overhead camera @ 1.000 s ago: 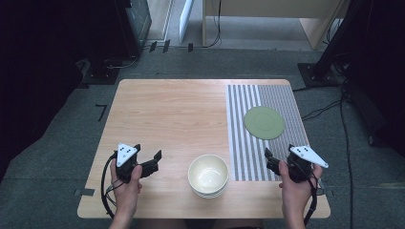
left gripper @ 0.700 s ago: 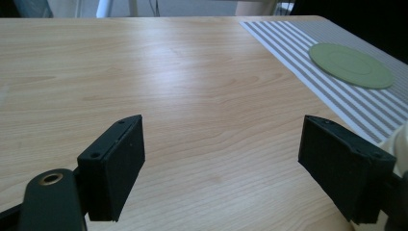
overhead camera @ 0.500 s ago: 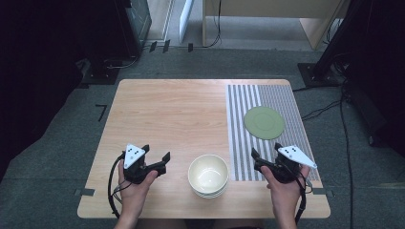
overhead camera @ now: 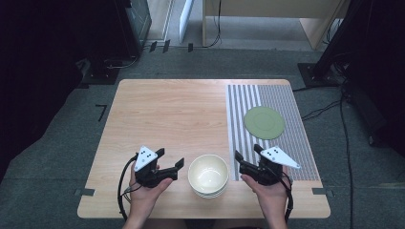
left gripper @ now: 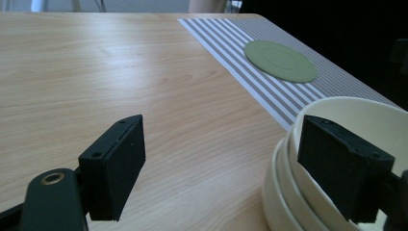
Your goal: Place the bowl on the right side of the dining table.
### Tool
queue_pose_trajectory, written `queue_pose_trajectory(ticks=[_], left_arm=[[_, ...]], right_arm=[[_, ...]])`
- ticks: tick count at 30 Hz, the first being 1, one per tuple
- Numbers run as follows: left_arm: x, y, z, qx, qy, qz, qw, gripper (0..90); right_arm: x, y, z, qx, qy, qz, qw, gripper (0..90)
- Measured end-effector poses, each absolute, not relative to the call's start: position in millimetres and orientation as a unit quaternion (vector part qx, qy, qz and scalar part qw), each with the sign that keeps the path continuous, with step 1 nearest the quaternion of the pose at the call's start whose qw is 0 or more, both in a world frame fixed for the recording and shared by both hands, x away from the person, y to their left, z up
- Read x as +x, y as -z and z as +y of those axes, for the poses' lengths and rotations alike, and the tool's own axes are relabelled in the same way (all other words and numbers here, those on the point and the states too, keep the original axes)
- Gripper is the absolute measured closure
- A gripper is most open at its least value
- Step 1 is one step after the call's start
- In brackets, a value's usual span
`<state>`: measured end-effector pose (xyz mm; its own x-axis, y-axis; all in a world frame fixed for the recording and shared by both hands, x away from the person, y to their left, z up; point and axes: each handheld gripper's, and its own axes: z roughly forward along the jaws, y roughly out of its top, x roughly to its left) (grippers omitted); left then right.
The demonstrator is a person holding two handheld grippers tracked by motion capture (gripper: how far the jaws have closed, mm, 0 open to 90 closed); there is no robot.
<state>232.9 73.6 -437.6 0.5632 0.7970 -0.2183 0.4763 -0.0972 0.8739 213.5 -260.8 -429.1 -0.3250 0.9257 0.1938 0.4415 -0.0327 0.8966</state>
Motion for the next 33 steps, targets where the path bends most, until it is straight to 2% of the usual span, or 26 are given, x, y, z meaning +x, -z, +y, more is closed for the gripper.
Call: queue_pose_trajectory(ticks=[3, 5, 10, 14, 18, 21, 23, 28, 33], left_arm=[[231, 438, 68, 0.730, -0.151, 0.433, 0.506, 17.5], [230, 439, 65, 0.737, -0.145, 0.423, 0.508, 26.4], [228, 442, 54, 0.754, -0.136, 0.407, 0.497, 28.7], [226, 444, 43, 0.767, -0.130, 0.394, 0.489, 34.7], [226, 446, 32, 0.782, -0.125, 0.383, 0.475, 41.7], [226, 448, 26, 0.790, -0.133, 0.380, 0.463, 48.6], [228, 449, 23, 0.793, -0.138, 0.382, 0.453, 54.2], [232, 451, 15, 0.806, -0.133, 0.384, 0.430, 60.0], [232, 453, 7, 0.818, -0.163, 0.378, 0.402, 75.4]], right_arm=[[212, 429, -252, 0.516, -0.492, 0.661, 0.234, 29.2], [211, 428, -248, 0.510, -0.494, 0.665, 0.231, 33.1], [208, 430, -236, 0.498, -0.501, 0.681, 0.195, 46.5], [206, 434, -227, 0.488, -0.498, 0.694, 0.179, 51.5], [204, 437, -222, 0.494, -0.498, 0.697, 0.148, 52.3], [200, 439, -222, 0.496, -0.498, 0.697, 0.140, 60.3], [198, 440, -222, 0.500, -0.493, 0.698, 0.142, 61.7], [192, 442, -223, 0.508, -0.490, 0.692, 0.149, 59.9], [188, 443, -223, 0.520, -0.494, 0.679, 0.155, 59.1]])
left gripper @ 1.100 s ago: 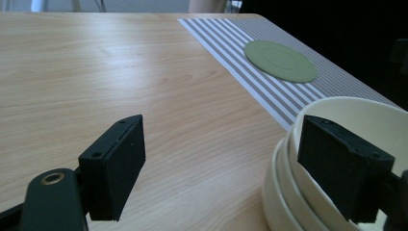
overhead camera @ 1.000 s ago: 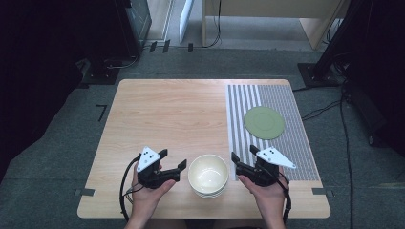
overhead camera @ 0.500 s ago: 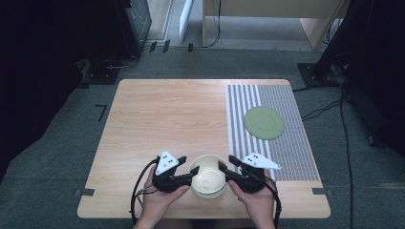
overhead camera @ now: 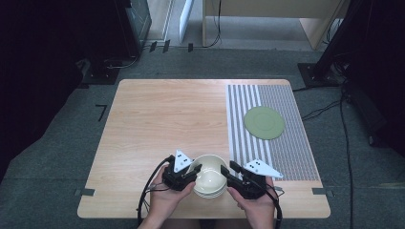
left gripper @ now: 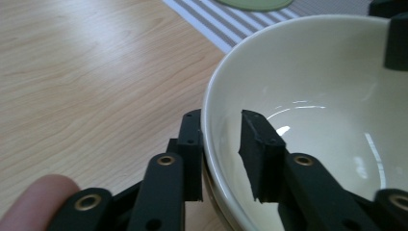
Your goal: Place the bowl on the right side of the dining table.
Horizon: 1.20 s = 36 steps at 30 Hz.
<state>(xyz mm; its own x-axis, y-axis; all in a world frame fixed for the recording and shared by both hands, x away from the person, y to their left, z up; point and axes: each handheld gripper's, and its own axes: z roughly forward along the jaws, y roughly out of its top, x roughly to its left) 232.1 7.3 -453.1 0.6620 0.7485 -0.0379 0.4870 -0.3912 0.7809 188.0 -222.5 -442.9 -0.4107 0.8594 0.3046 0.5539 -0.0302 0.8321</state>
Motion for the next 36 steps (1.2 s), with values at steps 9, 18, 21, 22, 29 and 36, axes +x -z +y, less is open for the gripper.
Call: queue_pose_trajectory(ticks=[9, 18, 21, 22, 29, 36], left_arm=[[228, 443, 9, 0.812, -0.195, 0.350, 0.424, 82.4], [224, 441, 10, 0.804, -0.208, 0.340, 0.442, 82.4], [230, 444, 8, 0.815, -0.174, 0.356, 0.423, 65.4], [229, 445, 8, 0.815, -0.181, 0.355, 0.420, 68.9], [226, 443, 9, 0.811, -0.203, 0.336, 0.434, 83.5], [212, 435, 11, 0.788, -0.259, 0.313, 0.463, 83.7]], right_arm=[[190, 450, -217, 0.528, -0.477, 0.686, 0.149, 59.0], [194, 461, -215, 0.533, -0.474, 0.685, 0.150, 63.2], [193, 462, -213, 0.530, -0.477, 0.684, 0.156, 66.7], [193, 462, -213, 0.530, -0.476, 0.684, 0.157, 67.1], [192, 463, -211, 0.527, -0.478, 0.685, 0.158, 67.3], [191, 461, -209, 0.522, -0.487, 0.680, 0.167, 67.1]])
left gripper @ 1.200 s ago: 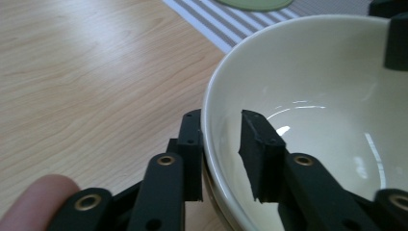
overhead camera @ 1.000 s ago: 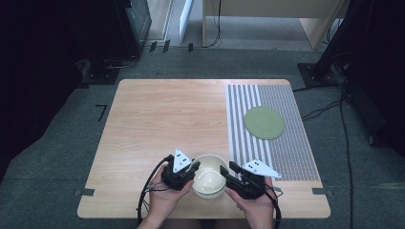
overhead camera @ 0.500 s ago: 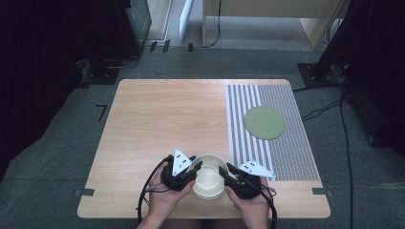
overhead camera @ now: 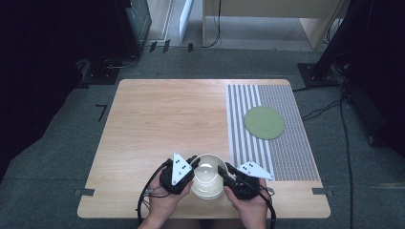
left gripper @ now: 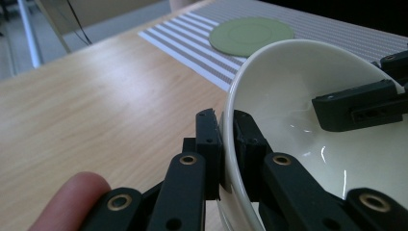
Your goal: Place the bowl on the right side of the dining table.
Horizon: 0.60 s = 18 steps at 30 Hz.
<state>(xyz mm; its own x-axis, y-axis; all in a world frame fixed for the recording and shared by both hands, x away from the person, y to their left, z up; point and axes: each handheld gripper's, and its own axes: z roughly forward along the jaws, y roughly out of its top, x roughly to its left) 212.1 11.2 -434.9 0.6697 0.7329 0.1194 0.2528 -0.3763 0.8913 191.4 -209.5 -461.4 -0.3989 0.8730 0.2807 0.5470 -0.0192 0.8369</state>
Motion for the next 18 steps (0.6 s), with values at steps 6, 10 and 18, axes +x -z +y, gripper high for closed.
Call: queue_pose_trajectory(ticks=[6, 10, 18], left_arm=[[200, 430, 12, 0.770, -0.293, 0.295, 0.484, 83.5], [188, 428, 8, 0.761, -0.330, 0.274, 0.487, 83.3], [190, 425, 25, 0.740, -0.290, 0.291, 0.533, 77.8]], right_arm=[[189, 453, -207, 0.521, -0.496, 0.670, 0.184, 69.0], [188, 450, -203, 0.518, -0.502, 0.670, 0.176, 84.0], [184, 444, -195, 0.490, -0.499, 0.678, 0.225, 84.4]])
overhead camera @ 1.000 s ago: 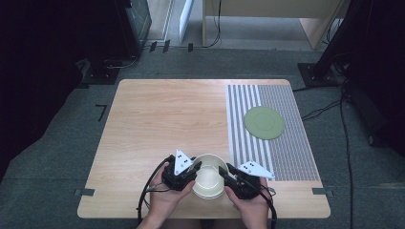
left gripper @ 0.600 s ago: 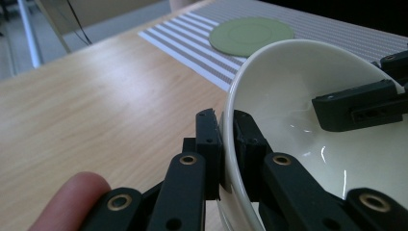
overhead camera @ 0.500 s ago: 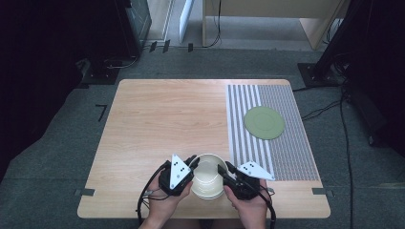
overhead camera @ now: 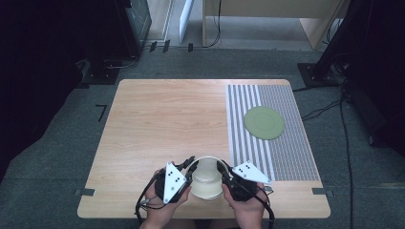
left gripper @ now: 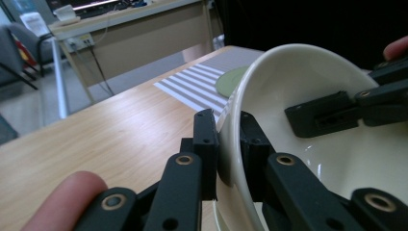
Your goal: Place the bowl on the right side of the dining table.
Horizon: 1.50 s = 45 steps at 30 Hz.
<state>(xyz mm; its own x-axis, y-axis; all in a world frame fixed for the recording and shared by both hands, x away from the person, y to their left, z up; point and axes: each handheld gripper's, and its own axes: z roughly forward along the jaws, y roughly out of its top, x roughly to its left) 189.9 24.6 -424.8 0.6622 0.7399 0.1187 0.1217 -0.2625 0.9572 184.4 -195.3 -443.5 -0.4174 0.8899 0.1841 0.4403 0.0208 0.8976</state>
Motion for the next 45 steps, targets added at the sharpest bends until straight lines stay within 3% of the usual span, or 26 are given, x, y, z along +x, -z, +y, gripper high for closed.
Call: queue_pose_trajectory(ticks=[6, 8, 24, 45], left_arm=[[196, 417, 42, 0.724, -0.248, 0.327, 0.555, 20.7], [197, 415, 49, 0.717, -0.237, 0.334, 0.563, 10.6], [209, 405, 106, 0.670, -0.239, 0.404, 0.576, 8.9], [226, 421, 150, 0.650, -0.256, 0.447, 0.559, 9.0]], right_arm=[[188, 437, -198, 0.483, -0.499, 0.676, 0.248, 84.3], [189, 435, -200, 0.483, -0.499, 0.674, 0.253, 84.3], [203, 420, -222, 0.494, -0.501, 0.657, 0.270, 84.2], [216, 416, -258, 0.530, -0.488, 0.633, 0.282, 84.0]])
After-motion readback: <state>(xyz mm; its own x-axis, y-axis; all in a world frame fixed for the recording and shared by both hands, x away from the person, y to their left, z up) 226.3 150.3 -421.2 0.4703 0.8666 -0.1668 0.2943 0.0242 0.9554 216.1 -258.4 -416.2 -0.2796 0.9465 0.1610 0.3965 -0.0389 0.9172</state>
